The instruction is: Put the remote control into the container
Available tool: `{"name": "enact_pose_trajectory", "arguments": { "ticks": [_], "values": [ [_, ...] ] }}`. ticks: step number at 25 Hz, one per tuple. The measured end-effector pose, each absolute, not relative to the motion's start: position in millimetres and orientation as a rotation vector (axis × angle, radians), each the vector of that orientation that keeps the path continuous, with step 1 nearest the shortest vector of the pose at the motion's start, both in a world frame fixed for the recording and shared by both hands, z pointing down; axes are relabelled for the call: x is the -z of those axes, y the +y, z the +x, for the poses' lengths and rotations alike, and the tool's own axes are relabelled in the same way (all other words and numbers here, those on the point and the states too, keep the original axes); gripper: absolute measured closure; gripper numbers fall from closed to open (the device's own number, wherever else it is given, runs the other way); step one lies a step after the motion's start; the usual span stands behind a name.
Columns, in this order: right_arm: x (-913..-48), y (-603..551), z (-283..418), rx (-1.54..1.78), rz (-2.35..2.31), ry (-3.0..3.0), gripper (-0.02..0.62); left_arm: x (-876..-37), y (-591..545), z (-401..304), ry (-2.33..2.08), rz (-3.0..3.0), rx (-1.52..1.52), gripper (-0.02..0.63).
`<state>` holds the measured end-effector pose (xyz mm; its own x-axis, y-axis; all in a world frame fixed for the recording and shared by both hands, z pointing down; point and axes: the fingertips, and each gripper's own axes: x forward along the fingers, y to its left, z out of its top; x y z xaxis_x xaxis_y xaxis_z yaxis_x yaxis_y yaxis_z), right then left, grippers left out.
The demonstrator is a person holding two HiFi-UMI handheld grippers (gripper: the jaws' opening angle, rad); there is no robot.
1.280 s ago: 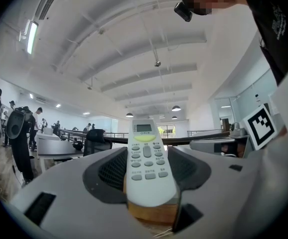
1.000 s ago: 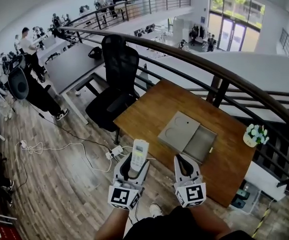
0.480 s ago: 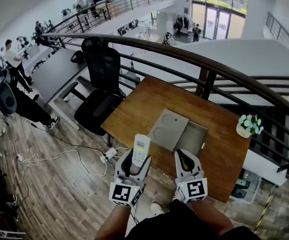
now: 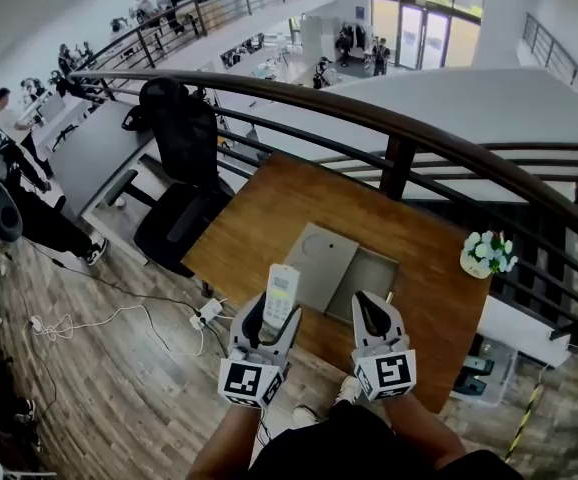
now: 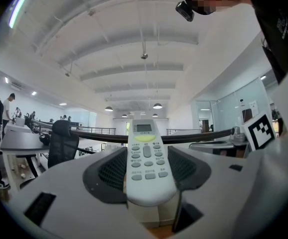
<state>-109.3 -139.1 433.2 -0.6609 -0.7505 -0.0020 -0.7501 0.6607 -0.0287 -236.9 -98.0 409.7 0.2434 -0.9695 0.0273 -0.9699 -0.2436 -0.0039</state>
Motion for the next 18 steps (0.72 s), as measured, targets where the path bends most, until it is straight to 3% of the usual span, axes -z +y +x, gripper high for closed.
{"name": "enact_pose_trajectory", "arguments": {
  "ticks": [18],
  "values": [
    [-458.9,-207.3,-51.4,0.043,-1.319,2.884,0.566,-439.3,-178.9,-182.6,-1.874,2.468,-0.139,0.348]
  ]
}}
